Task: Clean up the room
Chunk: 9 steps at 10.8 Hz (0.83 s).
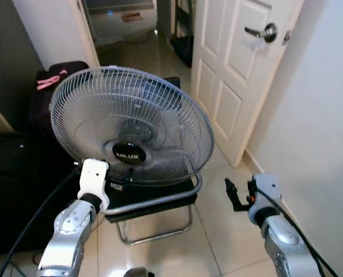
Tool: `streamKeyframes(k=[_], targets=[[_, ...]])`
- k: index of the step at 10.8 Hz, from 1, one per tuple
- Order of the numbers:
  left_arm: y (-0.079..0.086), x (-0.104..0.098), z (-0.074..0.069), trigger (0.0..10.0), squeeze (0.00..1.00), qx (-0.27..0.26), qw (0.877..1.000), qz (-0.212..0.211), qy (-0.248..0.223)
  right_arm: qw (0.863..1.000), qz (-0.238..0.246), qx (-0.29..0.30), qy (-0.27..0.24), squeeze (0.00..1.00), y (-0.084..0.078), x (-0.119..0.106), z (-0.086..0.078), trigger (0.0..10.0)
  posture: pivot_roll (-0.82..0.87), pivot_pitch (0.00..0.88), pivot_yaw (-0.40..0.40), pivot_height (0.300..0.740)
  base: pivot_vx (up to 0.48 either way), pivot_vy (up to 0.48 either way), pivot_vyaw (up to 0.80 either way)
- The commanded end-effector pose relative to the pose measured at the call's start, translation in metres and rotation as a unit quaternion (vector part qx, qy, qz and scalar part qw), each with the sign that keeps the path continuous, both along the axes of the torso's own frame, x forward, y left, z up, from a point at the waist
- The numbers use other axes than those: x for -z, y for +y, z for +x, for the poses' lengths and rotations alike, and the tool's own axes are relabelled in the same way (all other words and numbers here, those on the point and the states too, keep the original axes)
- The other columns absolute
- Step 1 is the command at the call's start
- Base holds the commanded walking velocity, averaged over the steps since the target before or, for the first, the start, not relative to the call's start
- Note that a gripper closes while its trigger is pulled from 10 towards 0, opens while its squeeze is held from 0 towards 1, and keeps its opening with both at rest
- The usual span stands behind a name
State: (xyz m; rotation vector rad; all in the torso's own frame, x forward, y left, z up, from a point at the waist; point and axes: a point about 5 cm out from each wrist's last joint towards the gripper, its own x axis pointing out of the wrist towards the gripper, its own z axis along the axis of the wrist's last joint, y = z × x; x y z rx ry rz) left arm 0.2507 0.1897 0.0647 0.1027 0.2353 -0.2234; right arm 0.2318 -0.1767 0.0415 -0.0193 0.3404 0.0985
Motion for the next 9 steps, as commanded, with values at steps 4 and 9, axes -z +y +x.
streamKeyframes(k=[4, 9], targets=[[-0.0009, -0.0063, 0.0026, 10.0, 0.26, -0.007, 1.000, 0.006, -0.016, 0.999, -0.013, -0.049, -0.004, 0.00, 0.0049, -0.0032, 0.0042, 10.0, 0.02, 0.000, 0.037, 0.740, 0.000, 0.000, 0.55], [0.0029, -0.0073, -0.0004, 10.0, 0.18, -0.014, 1.000, 0.000, -0.016, 0.998, -0.002, -0.065, 0.000, 0.00, 0.0094, -0.0016, 0.0051, 10.0, 0.03, 0.000, 0.035, 0.740, 0.000, 0.283, 0.80]])
